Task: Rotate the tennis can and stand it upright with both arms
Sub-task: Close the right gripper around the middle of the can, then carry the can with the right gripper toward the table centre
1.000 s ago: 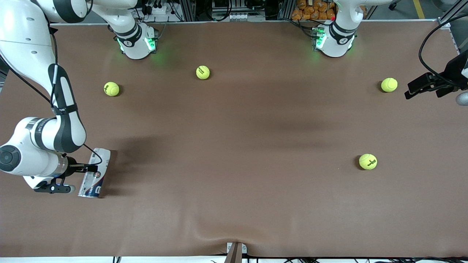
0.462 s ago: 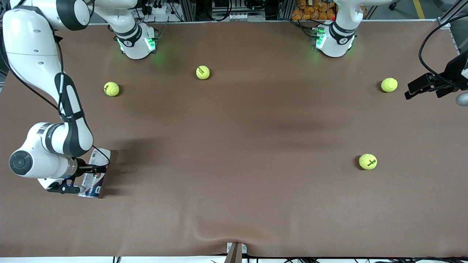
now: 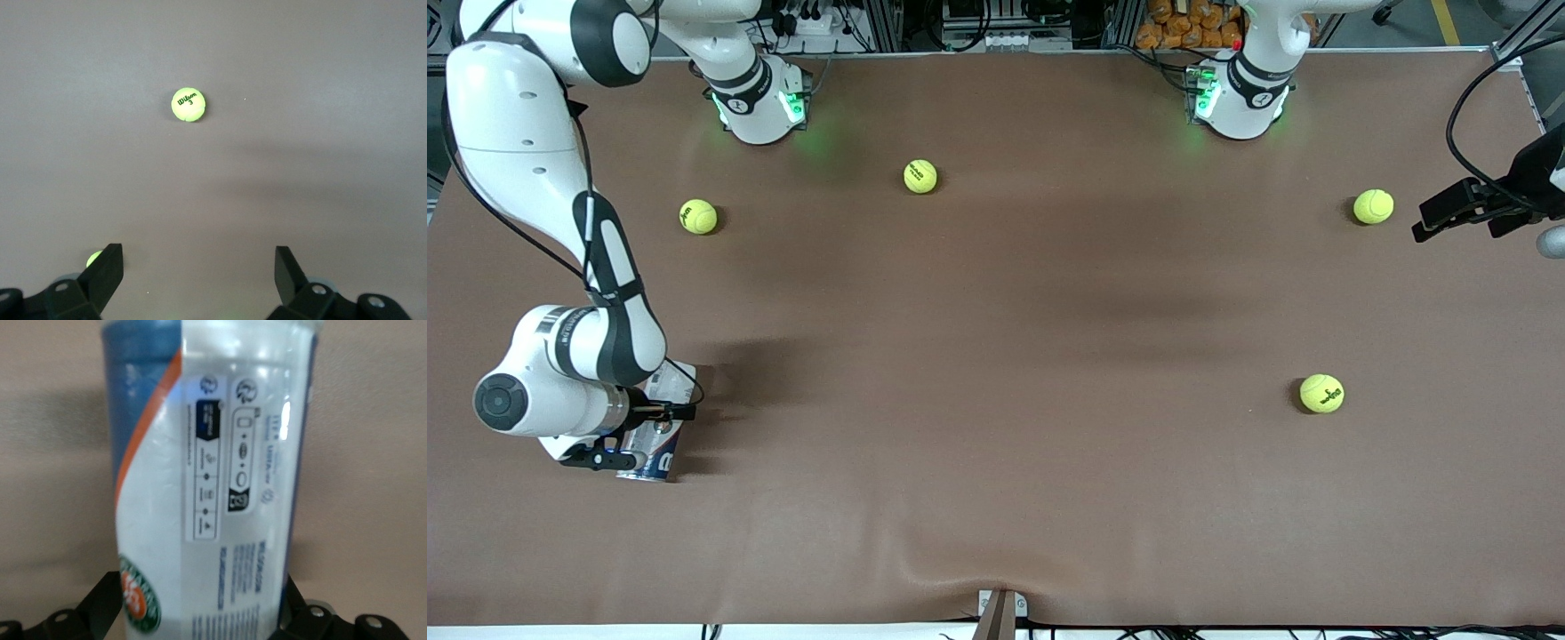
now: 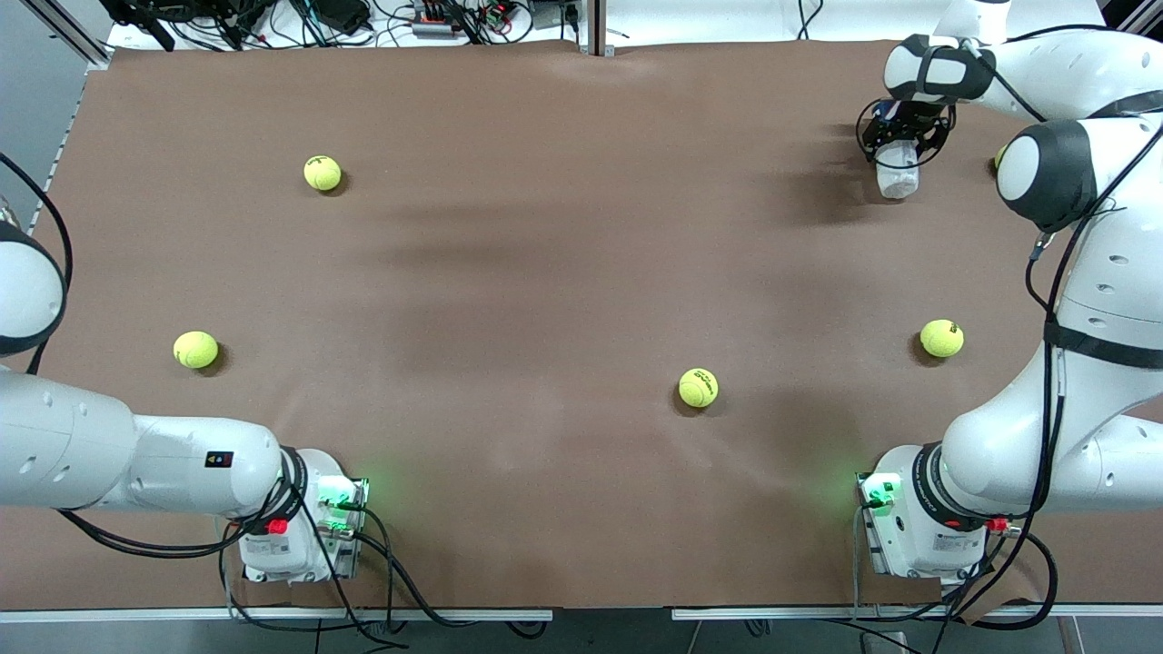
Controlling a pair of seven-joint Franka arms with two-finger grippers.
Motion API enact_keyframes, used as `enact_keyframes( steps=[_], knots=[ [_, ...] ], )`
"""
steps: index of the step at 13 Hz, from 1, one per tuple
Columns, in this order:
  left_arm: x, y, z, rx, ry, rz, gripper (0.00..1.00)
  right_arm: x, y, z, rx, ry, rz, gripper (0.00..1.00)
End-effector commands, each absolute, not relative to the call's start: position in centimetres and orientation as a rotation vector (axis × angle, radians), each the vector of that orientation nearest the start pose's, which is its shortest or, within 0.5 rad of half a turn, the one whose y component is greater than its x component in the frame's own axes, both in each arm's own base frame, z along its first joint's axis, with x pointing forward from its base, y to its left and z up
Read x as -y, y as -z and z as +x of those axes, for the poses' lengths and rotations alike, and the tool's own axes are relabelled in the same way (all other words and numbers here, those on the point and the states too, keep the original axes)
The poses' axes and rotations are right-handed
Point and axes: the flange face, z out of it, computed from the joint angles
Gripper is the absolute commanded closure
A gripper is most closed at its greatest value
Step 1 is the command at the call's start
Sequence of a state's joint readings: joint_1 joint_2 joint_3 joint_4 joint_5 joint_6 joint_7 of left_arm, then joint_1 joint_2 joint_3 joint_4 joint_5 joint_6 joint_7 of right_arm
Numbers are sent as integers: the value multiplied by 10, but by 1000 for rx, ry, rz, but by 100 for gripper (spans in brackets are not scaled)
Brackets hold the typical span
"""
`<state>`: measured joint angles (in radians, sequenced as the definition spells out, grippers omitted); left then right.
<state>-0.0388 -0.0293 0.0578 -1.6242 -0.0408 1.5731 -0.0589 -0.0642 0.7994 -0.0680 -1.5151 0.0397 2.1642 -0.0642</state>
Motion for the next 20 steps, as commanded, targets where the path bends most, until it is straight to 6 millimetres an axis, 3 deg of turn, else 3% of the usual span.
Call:
enact_keyframes(
  steps=[1,2,4,8,11,14,17,20],
  knots=[
    [-8,-618,544,107,-35,-3161,0,77,-173,693,-119,-223,-3135,0],
    [-8,-618,544,109,-35,-3161,0,74,-174,694,-114,-220,-3136,0],
    [-9,-618,544,109,-35,-3161,0,71,-179,696,-105,-213,-3138,30],
    [-9,-617,545,105,-39,-3161,0,66,-221,719,31,-93,-3183,29],
    [-9,-615,545,102,-44,-3161,0,55,-239,723,207,-57,-3176,29],
    [-8,-615,545,102,-44,-3160,0,-12,-268,724,495,-42,-3141,29],
    [-9,-615,545,107,-44,-3160,0,-126,-291,707,747,-117,-3093,29],
    [-12,-614,546,117,-49,-3160,0,-237,-300,673,996,-173,-3020,29]
  ],
)
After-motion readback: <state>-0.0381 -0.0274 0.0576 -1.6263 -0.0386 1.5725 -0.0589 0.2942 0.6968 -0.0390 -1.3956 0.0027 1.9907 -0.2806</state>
